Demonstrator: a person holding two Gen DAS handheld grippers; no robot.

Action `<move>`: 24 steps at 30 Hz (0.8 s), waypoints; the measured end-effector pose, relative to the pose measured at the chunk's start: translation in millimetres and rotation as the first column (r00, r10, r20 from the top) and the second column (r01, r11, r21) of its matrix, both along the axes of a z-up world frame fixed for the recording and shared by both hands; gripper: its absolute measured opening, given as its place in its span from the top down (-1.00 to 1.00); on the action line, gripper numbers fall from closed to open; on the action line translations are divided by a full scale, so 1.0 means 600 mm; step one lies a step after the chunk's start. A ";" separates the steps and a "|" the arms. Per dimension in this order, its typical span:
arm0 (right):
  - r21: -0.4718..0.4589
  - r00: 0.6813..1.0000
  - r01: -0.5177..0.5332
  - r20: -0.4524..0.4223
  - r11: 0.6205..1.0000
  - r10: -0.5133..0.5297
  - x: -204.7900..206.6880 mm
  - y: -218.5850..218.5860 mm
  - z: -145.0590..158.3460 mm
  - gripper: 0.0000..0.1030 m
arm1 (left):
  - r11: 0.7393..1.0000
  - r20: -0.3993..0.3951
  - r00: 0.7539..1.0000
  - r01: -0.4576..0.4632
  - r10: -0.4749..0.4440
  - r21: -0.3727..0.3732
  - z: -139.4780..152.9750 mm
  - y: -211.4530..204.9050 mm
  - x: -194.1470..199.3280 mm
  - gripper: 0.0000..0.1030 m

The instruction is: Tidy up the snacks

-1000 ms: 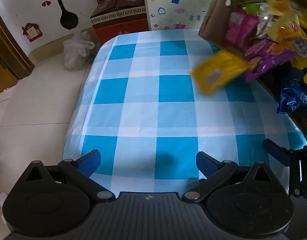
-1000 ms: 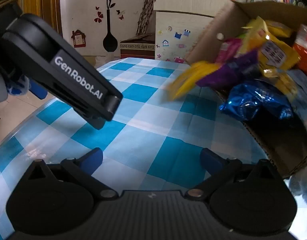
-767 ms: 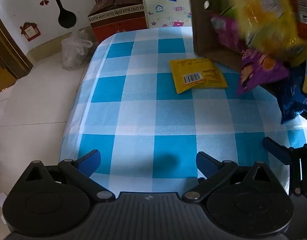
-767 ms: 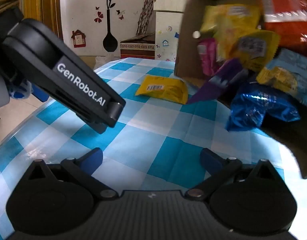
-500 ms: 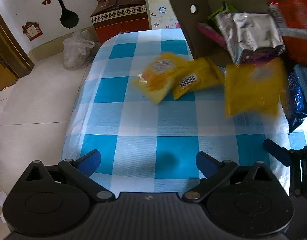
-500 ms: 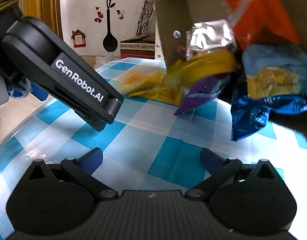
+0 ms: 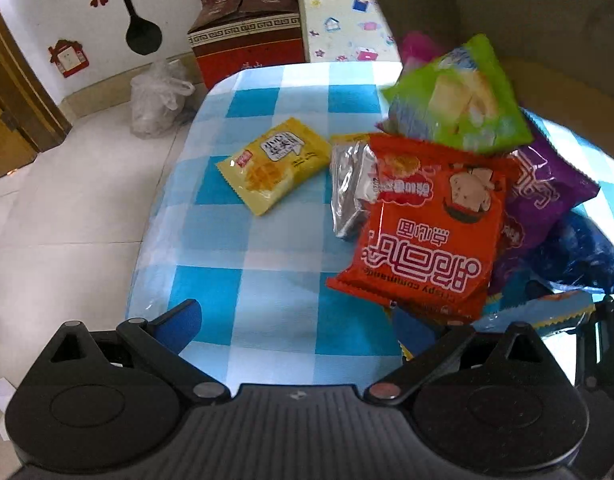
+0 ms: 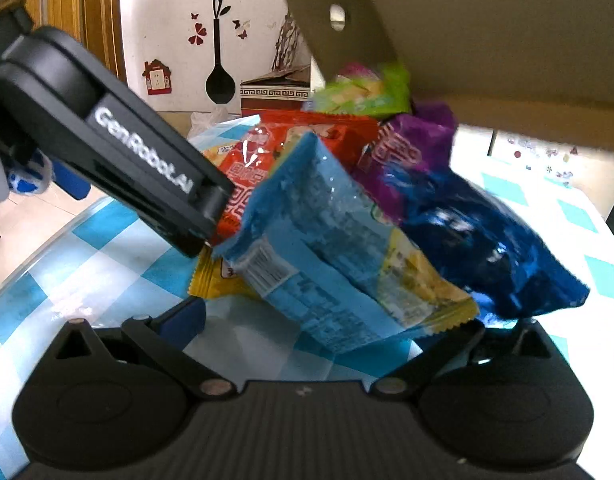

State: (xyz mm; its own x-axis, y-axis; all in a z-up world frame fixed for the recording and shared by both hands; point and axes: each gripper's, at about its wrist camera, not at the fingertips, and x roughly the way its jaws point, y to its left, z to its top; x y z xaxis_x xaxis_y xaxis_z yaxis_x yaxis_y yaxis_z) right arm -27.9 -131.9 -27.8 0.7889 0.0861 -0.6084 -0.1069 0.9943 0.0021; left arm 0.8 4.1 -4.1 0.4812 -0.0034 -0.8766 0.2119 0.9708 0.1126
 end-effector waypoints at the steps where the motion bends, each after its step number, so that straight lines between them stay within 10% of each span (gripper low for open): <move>1: 0.000 1.000 0.000 -0.001 1.000 0.000 0.001 0.000 -0.003 -0.99 | 1.000 0.004 1.000 -0.006 0.006 -0.003 0.003 0.003 -0.001 -1.00; 24: 0.001 1.000 -0.001 -0.002 1.000 0.001 0.004 0.003 -0.007 -0.99 | 0.992 0.083 0.997 0.012 -0.002 -0.129 0.063 0.017 -0.021 -1.00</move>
